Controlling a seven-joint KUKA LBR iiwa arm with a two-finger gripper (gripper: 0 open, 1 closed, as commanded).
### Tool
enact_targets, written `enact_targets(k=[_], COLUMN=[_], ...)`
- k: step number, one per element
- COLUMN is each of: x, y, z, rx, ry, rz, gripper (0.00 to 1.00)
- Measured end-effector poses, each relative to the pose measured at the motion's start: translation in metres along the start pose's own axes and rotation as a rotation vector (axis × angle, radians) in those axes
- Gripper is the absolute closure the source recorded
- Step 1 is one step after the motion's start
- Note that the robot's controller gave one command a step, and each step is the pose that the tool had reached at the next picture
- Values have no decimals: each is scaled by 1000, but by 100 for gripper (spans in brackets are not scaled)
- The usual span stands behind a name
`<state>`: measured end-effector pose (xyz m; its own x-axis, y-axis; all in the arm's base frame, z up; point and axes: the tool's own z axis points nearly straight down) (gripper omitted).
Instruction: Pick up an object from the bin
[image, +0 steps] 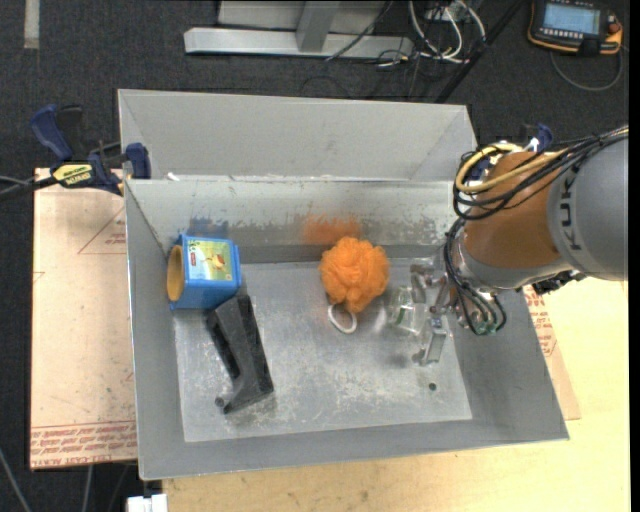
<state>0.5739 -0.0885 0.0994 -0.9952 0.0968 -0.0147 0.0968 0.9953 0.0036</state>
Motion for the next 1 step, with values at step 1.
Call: enact_targets(k=[1], x=[2], y=[10], z=[-3], rx=[2], ry=[-1], rz=[-8], gripper=[0])
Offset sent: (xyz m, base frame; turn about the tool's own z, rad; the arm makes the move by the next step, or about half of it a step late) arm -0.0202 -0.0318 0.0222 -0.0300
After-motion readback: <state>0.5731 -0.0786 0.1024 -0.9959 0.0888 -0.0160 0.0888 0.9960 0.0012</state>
